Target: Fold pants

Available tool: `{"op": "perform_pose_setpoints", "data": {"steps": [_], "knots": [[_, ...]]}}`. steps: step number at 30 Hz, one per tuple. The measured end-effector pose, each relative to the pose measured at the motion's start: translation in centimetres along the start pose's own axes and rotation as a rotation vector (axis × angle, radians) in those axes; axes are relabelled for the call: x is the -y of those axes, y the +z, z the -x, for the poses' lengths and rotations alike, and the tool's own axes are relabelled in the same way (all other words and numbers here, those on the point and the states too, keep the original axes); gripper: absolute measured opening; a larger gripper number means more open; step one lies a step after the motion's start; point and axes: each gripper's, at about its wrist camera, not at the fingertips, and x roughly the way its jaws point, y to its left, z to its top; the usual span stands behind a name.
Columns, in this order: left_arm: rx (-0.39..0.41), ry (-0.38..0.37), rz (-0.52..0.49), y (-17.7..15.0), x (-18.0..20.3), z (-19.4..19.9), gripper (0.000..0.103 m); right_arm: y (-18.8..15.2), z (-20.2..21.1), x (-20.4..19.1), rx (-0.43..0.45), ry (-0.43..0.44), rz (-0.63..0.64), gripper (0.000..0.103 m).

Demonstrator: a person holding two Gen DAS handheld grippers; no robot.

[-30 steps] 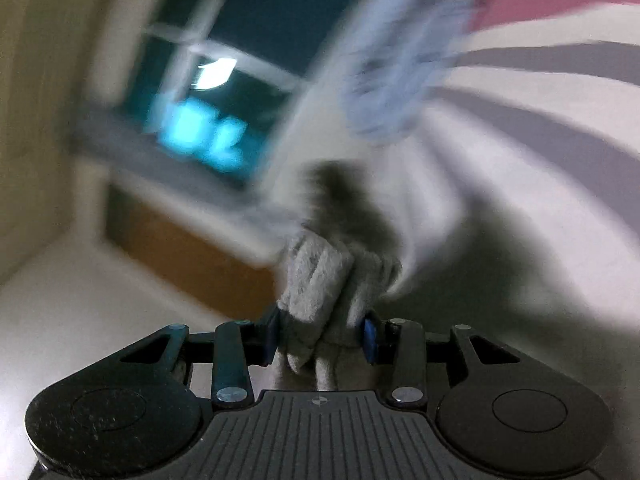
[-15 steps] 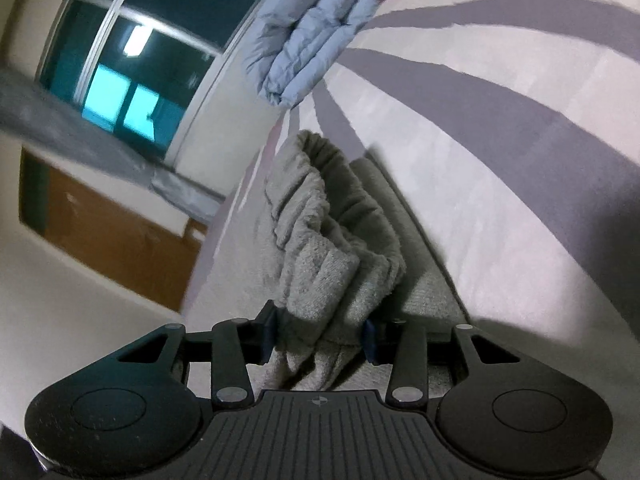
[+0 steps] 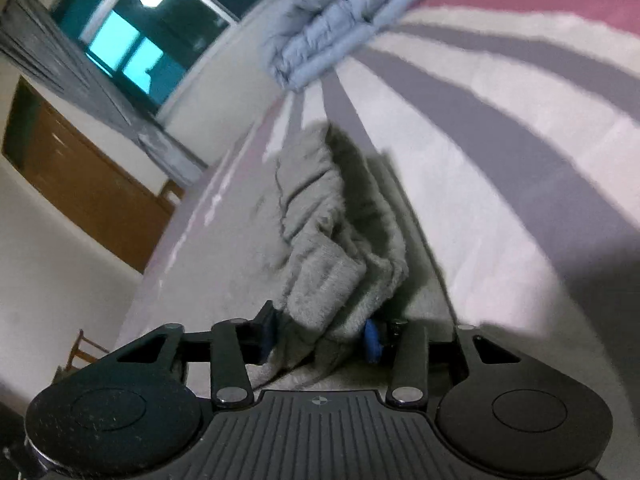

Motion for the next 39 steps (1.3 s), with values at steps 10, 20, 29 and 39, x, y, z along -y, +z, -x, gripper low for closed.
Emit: {"op": "perform_pose_setpoints", "data": {"steps": [10,20,29,39], "knots": [[0.003,-0.04,-0.033,0.1,0.6,0.4,0.096,0.0,-1.6,0.8,-0.003,0.038,-0.038,0.052],[-0.004,0.015,0.01,-0.3,0.4,1.6,0.096,0.0,-0.8,1.5,-0.017,0.038,-0.091,0.054],[0.035,-0.087,-0.107,-1.4,4.5,5.7,0.089,-2.3,8.1,-1.3,0.225,-0.057,0.075,0.078],[-0.057,-0.115,-0.195,-2.7,6.4,3.5,0.089,-3.4,7.3,-1.0,0.222,-0.08,0.138,0.082]]}}
